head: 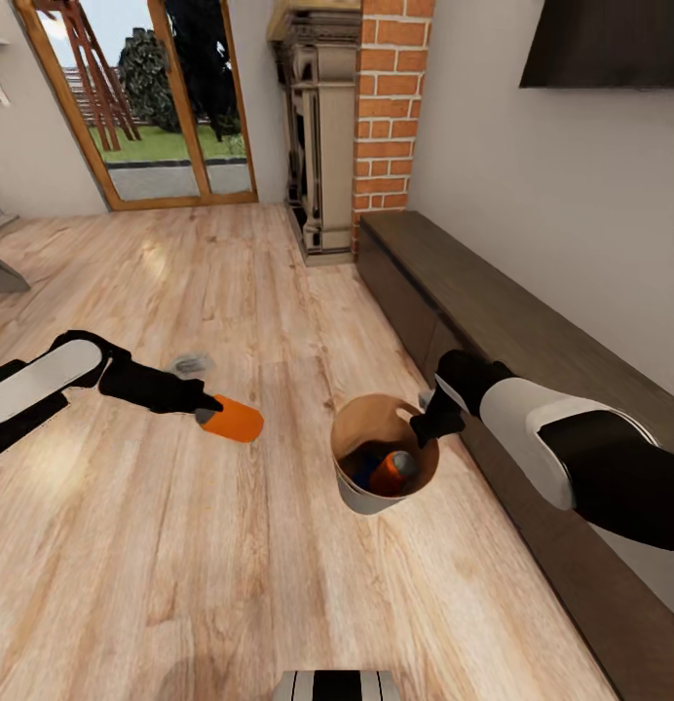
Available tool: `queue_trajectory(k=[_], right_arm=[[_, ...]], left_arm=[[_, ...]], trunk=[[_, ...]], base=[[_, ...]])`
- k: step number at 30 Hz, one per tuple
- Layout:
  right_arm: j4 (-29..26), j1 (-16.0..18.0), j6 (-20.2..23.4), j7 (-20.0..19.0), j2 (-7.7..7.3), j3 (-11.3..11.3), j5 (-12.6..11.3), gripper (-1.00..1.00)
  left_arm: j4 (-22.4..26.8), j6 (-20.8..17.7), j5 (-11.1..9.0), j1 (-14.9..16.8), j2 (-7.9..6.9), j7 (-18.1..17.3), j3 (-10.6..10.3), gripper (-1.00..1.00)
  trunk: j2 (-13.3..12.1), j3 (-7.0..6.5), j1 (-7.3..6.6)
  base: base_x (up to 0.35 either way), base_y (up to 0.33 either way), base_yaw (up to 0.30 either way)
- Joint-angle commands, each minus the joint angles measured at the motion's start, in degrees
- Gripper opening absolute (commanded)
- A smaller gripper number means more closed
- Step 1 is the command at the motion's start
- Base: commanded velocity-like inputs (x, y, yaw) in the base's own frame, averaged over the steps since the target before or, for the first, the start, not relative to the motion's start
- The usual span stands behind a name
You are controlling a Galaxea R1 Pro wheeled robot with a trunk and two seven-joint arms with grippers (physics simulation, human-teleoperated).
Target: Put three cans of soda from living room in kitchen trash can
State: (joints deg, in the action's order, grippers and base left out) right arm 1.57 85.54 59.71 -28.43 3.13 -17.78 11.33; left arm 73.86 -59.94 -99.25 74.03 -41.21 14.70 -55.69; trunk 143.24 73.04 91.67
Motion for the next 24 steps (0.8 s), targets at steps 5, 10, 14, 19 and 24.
queue_trajectory(k=[5,10,14,19,24], right_arm=[[-0.14,-0.29,0.07,0.24,0.55,1.35,-0.90,-1.00],[-0.16,-0.36,0.13,0.65,2.97,1.40,-0.87,-1.00],[-0.17,-0.39,0.14,0.75,4.19,1.36,-0.87,-1.00],[-0.37,-0.49,0.15,0.87,6.63,1.23,-0.95,-1.00],[-1.62,-0.54,0.27,0.91,6.87,1.17,-1.03,-1.00]], left_arm=[[1.69,-0.06,0.09,4.05,-1.06,-6.52,-0.01,-1.00],[2.86,-0.06,0.01,9.36,-1.45,-13.33,-0.03,-1.00],[4.58,-0.06,-0.09,11.06,-1.44,-15.35,-0.09,-1.00],[5.65,-0.06,-1.60,11.58,-0.73,-16.08,-0.19,-1.00],[5.67,-0.06,-1.78,11.60,2.71,-15.86,-0.76,-1.00]], trunk=[[-2.01,-0.91,-1.10],[-4.01,-1.81,-2.19],[-5.62,-2.52,-3.07],[-5.62,-2.52,-3.07],[-5.62,-2.52,-3.07]], base=[[0.000,0.000,0.000],[0.000,0.000,0.000],[0.000,0.000,0.000],[0.000,0.000,0.000],[0.000,0.000,0.000]])
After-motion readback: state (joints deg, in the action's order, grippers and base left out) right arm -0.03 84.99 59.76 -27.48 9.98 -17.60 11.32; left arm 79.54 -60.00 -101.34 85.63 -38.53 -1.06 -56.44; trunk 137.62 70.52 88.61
